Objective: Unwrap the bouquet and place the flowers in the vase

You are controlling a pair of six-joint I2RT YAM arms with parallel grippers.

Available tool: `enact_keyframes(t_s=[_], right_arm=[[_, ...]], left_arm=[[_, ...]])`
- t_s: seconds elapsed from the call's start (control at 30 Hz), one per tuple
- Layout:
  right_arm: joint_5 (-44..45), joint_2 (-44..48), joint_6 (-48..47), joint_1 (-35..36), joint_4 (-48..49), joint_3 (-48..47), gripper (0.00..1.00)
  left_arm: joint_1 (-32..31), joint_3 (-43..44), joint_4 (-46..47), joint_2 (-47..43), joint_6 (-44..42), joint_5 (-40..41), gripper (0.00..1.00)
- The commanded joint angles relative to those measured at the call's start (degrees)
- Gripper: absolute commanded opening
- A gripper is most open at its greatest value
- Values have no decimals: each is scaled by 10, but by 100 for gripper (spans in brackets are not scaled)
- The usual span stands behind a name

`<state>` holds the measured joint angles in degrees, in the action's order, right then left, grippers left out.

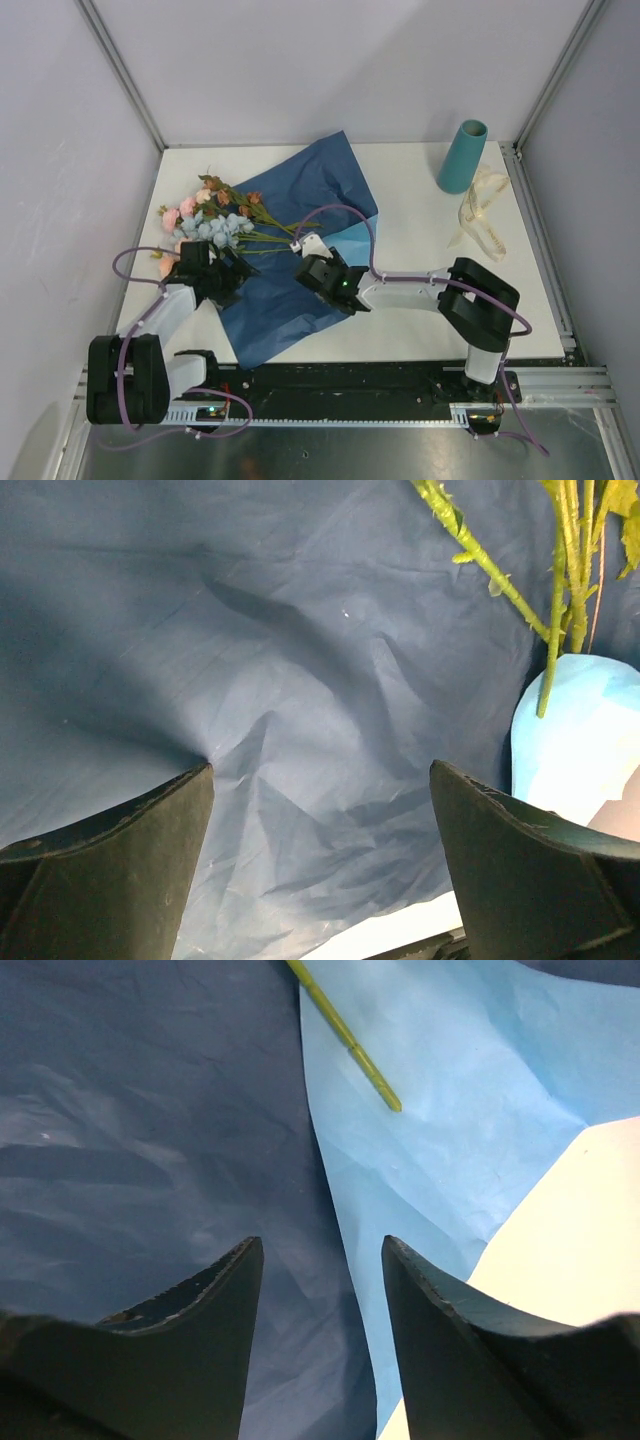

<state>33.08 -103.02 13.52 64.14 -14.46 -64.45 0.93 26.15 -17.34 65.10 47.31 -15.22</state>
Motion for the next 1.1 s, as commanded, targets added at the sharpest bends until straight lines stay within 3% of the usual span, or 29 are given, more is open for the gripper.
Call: enact_keyframes(t_s=[0.0, 0.3, 0.5, 0.63, 1.07], right_arm=[[79, -24, 7, 11, 13, 0, 54], [110, -63, 3, 7, 17, 1, 44], [191, -67, 47, 0, -31, 1, 16], [236, -62, 95, -6, -81, 8, 3], [271, -3, 250, -23, -156, 70, 0]], left_arm=[[1, -5, 24, 25, 9, 9, 96], [1, -12, 24, 26, 10, 31, 97], [3, -12, 25, 41, 8, 47, 98], [4, -12, 25, 54, 8, 54, 98], [8, -16, 17, 52, 1, 90, 98]])
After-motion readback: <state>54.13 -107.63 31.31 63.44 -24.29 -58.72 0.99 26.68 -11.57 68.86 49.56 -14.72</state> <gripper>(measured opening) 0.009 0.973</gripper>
